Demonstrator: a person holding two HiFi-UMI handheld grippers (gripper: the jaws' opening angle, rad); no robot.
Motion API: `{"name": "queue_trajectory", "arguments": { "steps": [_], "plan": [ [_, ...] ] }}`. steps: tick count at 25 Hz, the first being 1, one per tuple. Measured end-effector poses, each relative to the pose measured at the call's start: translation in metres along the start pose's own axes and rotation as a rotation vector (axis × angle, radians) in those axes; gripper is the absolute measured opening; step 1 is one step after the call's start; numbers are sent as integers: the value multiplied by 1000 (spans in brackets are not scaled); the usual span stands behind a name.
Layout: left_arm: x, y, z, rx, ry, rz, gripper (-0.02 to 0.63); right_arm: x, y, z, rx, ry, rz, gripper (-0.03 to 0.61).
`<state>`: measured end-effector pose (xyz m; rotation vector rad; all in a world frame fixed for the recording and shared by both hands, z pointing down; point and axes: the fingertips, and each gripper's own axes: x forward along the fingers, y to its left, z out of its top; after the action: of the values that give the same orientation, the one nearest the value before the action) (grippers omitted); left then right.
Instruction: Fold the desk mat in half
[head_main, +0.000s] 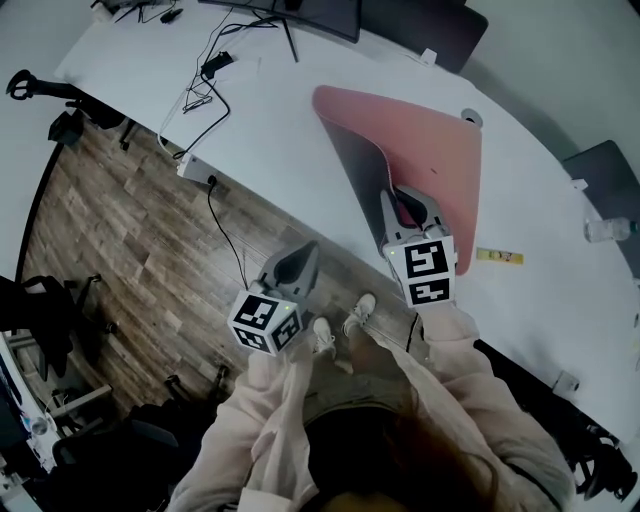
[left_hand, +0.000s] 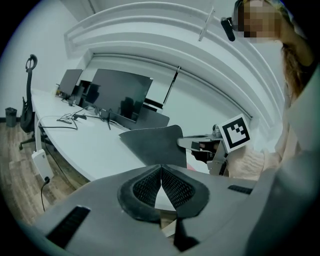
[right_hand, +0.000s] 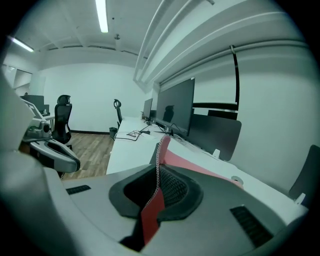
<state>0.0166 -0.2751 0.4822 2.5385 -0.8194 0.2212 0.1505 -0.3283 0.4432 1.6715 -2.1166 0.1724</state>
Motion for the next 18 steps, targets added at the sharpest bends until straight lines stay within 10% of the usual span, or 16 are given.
{"name": "queue_trajectory", "arguments": {
  "steps": [18],
  "plan": [
    [81, -50, 1, 81, 72, -120, 28, -48, -76, -42, 70, 0, -134, 32]
  ]
}}
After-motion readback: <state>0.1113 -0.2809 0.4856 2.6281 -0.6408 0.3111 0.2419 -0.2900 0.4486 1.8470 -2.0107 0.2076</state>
